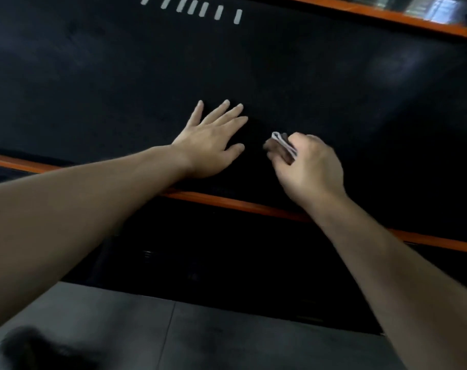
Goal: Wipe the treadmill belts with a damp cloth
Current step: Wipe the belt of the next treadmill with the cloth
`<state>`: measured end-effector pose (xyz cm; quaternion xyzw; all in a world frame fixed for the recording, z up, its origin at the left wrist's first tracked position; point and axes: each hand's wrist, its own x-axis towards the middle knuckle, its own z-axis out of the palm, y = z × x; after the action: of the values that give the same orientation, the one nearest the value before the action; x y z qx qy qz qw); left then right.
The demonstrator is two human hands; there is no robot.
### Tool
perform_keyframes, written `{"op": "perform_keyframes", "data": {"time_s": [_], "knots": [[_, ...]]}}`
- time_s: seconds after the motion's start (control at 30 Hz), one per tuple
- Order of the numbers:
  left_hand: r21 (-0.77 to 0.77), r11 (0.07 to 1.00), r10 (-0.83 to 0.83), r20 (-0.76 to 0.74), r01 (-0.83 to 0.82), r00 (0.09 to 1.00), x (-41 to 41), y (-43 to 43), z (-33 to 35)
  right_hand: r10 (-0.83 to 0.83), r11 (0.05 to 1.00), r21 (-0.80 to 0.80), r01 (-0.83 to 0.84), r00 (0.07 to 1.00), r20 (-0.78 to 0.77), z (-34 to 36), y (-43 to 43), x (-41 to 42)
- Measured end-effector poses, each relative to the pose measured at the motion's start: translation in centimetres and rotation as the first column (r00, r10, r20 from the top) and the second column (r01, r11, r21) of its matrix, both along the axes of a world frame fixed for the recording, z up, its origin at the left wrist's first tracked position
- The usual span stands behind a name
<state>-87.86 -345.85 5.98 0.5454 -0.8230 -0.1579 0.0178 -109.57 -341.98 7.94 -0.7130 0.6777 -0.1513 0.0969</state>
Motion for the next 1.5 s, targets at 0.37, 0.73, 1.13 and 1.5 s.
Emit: {"op": "perform_keyframes", "data": {"time_s": [0.37,0.73,1.13,1.5], "knots": [[0.048,0.989,-0.145,0.173,0.139,0.974,11.6,-1.8,0.1,0.153,0.988,-0.018,-0.153,0.988,-0.012,0.2,-1.6,9.0],[-0.008,0.959,-0.278,0.135,0.282,0.951,13.9,-2.2,0.1,0.059,0.996,-0.063,-0.059,0.998,-0.013,-0.1,-0.9,11.3],[-0.047,0.94,-0.334,0.08,0.338,0.939,15.8,-1.5,-0.1,-0.337,0.941,0.0,0.339,0.936,-0.1,1.1,2.7,11.1],[-0.046,0.921,-0.386,0.023,0.386,0.922,17.7,-1.9,0.2,-0.486,0.874,-0.037,0.485,0.865,-0.127,1.3,2.7,16.8]]}}
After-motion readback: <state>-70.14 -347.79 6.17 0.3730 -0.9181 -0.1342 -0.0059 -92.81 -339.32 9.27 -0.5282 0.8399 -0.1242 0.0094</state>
